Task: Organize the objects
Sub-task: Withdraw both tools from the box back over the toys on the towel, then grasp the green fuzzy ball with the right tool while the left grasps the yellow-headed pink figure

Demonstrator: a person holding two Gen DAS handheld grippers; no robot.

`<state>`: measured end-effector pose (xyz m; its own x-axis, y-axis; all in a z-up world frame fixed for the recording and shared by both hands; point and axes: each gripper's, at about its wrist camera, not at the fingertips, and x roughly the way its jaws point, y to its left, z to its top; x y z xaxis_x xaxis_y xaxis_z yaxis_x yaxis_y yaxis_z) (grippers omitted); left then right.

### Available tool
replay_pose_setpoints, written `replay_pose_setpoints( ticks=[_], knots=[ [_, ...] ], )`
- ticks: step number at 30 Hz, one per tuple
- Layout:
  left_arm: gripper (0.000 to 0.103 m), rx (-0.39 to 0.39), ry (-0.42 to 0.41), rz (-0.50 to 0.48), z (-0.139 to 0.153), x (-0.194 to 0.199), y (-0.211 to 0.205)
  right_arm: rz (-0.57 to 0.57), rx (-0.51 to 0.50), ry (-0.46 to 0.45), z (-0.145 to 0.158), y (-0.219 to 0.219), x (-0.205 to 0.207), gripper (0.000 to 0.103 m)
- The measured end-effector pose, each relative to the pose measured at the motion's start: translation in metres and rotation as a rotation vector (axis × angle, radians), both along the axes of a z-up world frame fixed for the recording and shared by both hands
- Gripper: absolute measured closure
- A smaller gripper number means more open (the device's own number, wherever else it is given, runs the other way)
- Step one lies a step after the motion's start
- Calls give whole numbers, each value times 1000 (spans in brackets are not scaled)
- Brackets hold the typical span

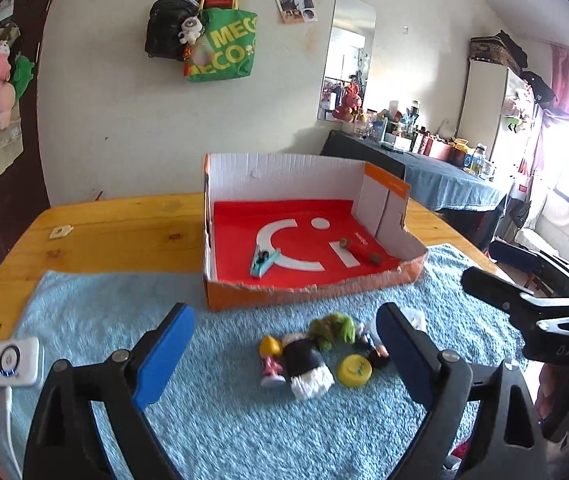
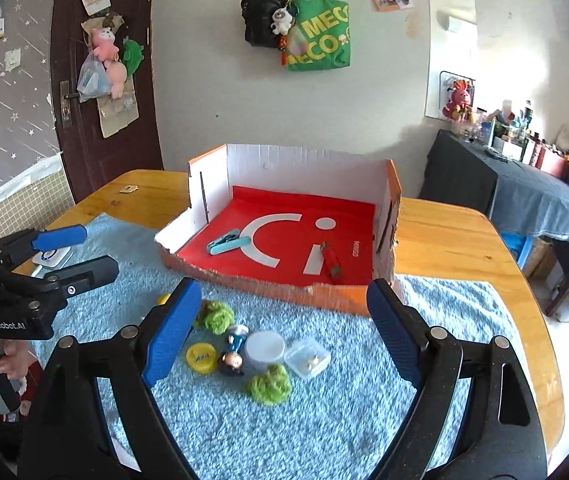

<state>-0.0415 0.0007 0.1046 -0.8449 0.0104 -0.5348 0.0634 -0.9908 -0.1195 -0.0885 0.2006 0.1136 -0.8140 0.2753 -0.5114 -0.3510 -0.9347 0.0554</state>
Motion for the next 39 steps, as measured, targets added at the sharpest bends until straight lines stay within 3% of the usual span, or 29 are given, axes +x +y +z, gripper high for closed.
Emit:
replay_pose_setpoints(
  ticks=[9,23,39],
  knots=[
    [2,12,-32,24,-32,12,11,-54,-26,46,-29,-8,29,11],
    [0,31,-110,106,-75,19,11,-57,-91,0,-80,-14,28,7],
    [0,57,-145,106,-83,13,6,-66,-116,-36,-97,-12,21,7]
  ],
)
